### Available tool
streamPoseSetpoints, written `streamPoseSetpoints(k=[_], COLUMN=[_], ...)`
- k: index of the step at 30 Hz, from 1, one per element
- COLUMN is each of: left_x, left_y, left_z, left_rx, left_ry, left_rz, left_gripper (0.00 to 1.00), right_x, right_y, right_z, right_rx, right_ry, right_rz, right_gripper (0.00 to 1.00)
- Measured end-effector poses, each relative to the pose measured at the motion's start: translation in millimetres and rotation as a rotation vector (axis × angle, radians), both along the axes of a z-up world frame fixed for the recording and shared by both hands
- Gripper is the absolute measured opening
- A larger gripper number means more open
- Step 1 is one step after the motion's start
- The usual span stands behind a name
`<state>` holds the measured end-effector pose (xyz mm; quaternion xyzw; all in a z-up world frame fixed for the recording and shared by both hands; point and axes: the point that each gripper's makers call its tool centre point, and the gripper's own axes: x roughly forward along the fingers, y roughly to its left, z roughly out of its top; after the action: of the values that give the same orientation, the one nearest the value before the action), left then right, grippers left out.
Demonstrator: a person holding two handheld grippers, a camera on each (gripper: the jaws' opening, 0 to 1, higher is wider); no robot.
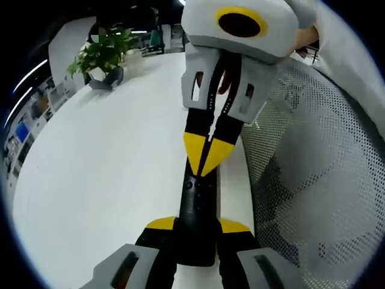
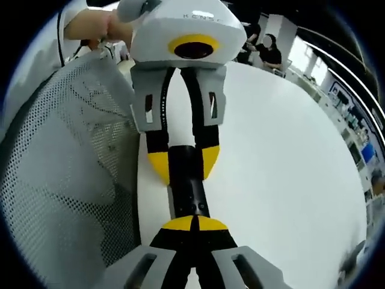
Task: Press the specified remote control buttons in sequence, fully releasing each button before pressing the next.
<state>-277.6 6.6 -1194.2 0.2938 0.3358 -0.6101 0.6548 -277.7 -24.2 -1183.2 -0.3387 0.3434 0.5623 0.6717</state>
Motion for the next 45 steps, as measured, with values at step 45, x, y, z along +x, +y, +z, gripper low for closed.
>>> streamPoseSetpoints(k=[45], left_x=[-1.3], left_y=[1.3], left_z=[1.0], left_rx=[-0.001], left_ry=[-0.003], left_rz=[-0.006], left_gripper=[0.24], right_x=[-17.6], right_y=[13.2], right_z=[0.6], right_rx=[0.044], right_ry=[0.038], right_rz=[0.077], right_gripper=[0.0])
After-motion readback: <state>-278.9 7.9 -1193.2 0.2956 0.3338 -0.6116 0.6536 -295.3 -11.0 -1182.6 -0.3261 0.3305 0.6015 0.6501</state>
